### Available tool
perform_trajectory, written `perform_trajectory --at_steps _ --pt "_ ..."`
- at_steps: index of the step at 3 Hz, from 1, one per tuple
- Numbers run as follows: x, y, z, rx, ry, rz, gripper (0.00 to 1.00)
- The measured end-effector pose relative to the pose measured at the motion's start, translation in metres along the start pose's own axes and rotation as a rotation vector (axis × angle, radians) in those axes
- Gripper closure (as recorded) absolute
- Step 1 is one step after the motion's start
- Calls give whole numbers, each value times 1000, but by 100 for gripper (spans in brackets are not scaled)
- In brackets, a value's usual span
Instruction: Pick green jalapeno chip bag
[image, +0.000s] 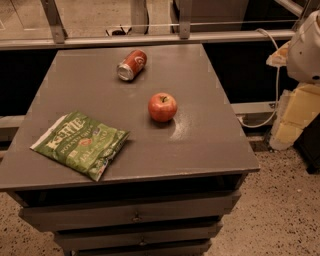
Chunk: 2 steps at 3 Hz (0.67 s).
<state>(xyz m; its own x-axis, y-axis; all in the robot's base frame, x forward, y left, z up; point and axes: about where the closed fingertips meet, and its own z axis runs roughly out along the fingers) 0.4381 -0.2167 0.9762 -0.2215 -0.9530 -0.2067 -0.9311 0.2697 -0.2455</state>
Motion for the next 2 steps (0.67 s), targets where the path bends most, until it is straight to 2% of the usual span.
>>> perform_trajectory --at_steps 1,2 --pt "0 0 0 0 0 0 0" --pt "-13 -5 10 4 -41 -15 0"
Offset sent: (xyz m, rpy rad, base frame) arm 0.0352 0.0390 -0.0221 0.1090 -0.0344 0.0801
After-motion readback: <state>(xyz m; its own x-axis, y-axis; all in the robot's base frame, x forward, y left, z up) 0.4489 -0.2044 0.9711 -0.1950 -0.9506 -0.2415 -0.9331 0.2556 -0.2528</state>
